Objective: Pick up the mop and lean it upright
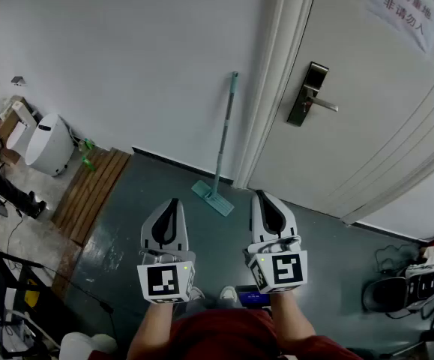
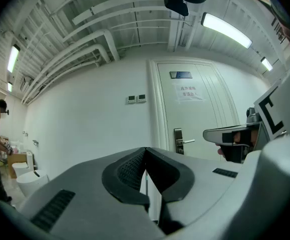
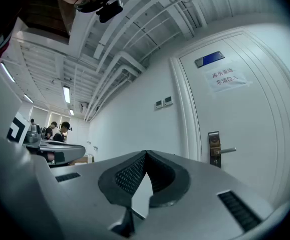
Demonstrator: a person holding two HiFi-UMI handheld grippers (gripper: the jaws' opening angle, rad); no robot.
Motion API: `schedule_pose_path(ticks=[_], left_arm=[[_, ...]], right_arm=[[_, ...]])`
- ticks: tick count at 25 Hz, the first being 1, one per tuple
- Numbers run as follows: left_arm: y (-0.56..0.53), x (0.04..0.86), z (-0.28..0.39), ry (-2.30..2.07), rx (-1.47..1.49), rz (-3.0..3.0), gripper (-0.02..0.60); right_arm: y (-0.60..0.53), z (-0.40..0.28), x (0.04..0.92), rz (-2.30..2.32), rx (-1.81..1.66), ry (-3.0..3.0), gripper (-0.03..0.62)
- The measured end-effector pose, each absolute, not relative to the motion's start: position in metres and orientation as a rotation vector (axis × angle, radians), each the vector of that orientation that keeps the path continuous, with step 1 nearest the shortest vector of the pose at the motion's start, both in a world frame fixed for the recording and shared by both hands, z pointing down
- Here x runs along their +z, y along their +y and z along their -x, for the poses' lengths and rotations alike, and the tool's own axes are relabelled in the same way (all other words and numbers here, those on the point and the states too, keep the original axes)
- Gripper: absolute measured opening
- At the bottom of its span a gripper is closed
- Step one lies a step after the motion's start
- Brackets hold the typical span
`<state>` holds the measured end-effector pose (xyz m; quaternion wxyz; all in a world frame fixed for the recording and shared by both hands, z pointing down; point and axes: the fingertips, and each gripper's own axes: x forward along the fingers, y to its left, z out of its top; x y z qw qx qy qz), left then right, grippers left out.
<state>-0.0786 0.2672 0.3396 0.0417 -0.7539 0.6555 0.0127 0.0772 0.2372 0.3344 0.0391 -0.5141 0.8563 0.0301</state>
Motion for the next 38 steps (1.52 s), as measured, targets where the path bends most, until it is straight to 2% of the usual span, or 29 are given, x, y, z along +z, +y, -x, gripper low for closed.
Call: schedule_pose_path(ticks=[22, 38], left_arm=[[0.273, 0.352, 0.117, 1.959, 0.086, 2.399, 0.014], [0.26, 0.357, 0.124, 1.878, 0.074, 2.459, 0.013]], right_arm=[[0.252, -0.031, 0.342, 1.646, 0.111, 2.599, 0.017], [0.253, -0.026, 0.346, 1.725, 0.072, 2.519, 0.017]])
